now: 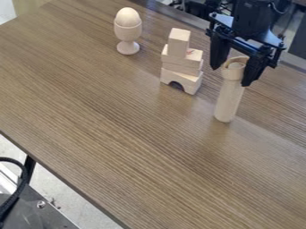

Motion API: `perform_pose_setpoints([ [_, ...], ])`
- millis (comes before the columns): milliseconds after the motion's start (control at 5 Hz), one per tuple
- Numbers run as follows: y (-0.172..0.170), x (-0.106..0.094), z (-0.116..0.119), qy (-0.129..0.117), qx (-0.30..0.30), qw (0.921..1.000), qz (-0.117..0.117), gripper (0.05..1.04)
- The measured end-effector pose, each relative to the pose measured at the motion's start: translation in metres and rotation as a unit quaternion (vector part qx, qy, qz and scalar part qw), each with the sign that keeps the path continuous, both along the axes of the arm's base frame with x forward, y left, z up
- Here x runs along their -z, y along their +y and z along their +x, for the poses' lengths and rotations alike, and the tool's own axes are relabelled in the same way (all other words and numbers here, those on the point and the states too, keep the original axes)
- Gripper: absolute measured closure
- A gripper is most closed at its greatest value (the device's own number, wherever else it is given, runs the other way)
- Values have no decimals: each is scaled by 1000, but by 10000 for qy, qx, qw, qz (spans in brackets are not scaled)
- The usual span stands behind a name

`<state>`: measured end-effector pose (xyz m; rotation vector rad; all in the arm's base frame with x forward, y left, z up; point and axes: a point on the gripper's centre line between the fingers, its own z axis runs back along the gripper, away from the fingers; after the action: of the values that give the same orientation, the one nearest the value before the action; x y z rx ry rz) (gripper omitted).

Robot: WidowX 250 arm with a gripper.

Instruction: Take the circle with hole and put it on table

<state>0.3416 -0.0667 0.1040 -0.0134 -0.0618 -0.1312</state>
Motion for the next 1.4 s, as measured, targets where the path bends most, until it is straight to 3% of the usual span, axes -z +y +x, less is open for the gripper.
perform_pose_setpoints([
  [200, 2, -4, 0, -102, 58, 9999, 84, 313],
  [400, 5, -23, 0, -439, 161, 9985, 273, 312],
  [600, 4, -32, -6, -618, 288, 9969, 392, 312],
  [800, 5, -35, -16, -691, 295, 9951, 650, 312],
  [1000, 1, -25, -22, -428, 500, 9930, 981, 312],
  [1200, -3, -9, -30, -138, 596, 9848, 1624, 312],
  [1400, -3, 2, -39, 145, 614, 9793, 1926, 312],
])
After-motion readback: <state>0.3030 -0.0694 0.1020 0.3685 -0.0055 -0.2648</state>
